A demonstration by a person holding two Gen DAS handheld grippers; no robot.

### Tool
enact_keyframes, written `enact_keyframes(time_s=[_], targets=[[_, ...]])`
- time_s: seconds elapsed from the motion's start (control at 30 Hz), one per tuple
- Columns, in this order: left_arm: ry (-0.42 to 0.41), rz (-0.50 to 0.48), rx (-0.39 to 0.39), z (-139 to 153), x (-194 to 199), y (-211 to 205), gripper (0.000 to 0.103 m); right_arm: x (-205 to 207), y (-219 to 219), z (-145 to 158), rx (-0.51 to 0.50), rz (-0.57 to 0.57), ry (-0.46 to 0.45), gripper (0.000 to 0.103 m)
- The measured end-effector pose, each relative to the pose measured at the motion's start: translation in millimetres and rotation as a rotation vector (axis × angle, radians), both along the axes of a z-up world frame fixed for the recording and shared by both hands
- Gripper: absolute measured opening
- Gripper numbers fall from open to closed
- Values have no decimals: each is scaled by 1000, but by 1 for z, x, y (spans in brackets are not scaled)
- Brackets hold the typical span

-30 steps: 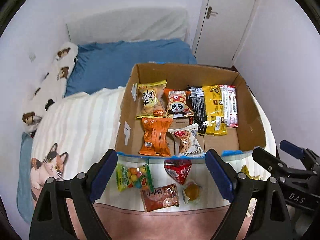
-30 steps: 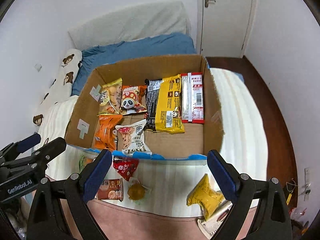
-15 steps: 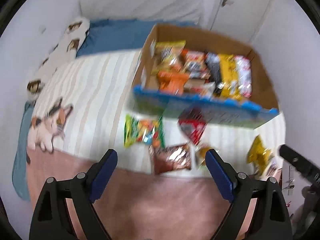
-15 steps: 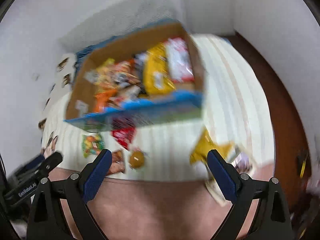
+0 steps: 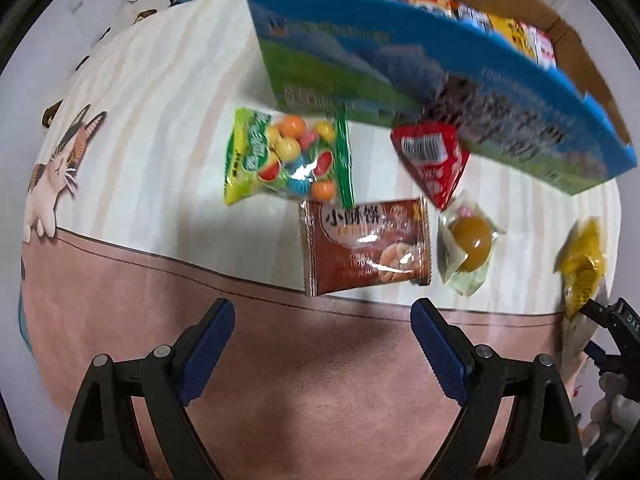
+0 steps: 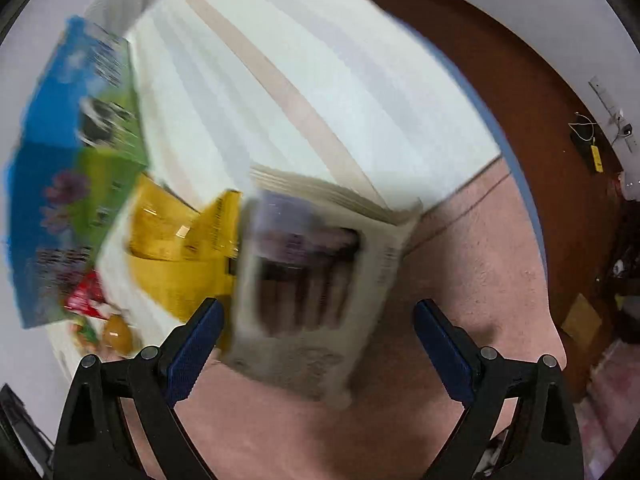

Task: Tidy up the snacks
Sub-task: 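Grasp the brown shrimp-cake packet with left tool while right tool grasps the Franzzi cookie pack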

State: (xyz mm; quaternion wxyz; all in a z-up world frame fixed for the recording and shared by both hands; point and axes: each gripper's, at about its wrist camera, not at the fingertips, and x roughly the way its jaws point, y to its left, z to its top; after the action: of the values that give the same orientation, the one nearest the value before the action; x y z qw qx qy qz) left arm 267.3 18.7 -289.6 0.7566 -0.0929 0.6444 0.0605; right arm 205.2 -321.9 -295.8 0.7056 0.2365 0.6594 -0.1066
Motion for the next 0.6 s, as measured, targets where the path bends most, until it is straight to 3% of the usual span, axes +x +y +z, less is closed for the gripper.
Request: enact_keyframes(time_s=[0.03,0.07,0.1,0.2,0.5,0.6], targets=[[9,-9,13,-3,0,-2,90,-1,1,-3,-6,6,4,86],[15,-19,22,-6,1,-4,90,-3,3,-4,-20,18,5,69],[15,-28,29,-7,1,-4,90,-5,7,-4,-37,36,4,64],[4,-122,84,-9,8,-16,90,-13,17,-2,-21,90,-6,63],[30,-682,326,-37,36,-77,90,-37,56,-3,7,268,9,63],[55,-798,360,-49,44,-90,90,-40,66,-4,-3,302,17,63]])
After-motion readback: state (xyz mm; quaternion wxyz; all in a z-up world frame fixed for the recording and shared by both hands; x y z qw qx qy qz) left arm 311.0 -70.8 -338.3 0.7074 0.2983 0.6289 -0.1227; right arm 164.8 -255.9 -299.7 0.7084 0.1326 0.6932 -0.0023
